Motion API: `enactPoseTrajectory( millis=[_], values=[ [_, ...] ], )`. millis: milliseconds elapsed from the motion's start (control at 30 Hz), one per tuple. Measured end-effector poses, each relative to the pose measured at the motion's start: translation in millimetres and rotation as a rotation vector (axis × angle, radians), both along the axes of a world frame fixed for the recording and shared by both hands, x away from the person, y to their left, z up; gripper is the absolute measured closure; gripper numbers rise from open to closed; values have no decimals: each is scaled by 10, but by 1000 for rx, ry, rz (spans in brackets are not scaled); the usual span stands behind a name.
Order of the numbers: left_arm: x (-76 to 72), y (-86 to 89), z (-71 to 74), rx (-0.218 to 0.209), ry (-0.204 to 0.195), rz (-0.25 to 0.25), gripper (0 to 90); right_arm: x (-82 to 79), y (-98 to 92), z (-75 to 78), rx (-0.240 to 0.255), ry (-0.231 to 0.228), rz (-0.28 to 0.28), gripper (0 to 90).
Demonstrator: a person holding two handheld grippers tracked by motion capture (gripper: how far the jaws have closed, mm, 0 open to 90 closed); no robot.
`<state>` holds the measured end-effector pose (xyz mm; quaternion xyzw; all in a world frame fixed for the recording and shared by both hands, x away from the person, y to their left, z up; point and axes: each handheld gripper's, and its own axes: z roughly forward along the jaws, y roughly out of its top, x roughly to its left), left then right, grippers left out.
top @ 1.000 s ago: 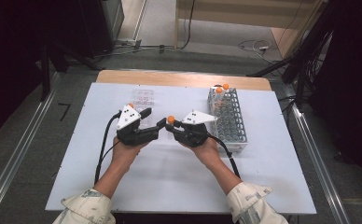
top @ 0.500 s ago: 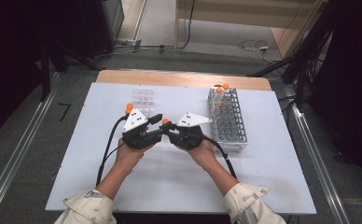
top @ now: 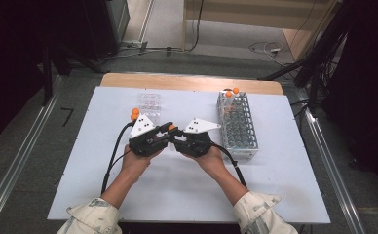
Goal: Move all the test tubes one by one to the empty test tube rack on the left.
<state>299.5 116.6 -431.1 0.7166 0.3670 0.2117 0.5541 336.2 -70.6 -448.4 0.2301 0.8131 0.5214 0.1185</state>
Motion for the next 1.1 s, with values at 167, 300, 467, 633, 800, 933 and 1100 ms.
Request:
enactPoseTrajectory(
  millis=[167,300,467,633,800,933,1100],
  values=[
    [4,89,101,-24,-20,19,702,-10,-13,17,14,4,-10,431],
    [38,214,224,-59,-33,61,702,-14,-77,47,22,1,-26,418],
    [137,323,324,-51,-34,116,703,-27,-141,45,24,-6,-35,407],
    [225,440,392,-43,-40,164,702,-64,-182,18,9,-7,-33,388],
    [320,566,414,-40,-39,219,702,-120,-218,32,1,-9,-42,322],
    [380,641,433,-45,-46,252,702,-149,-252,57,6,-13,-43,315],
    [436,689,470,-20,-56,276,702,-169,-281,65,9,-14,-42,312]
  ],
)
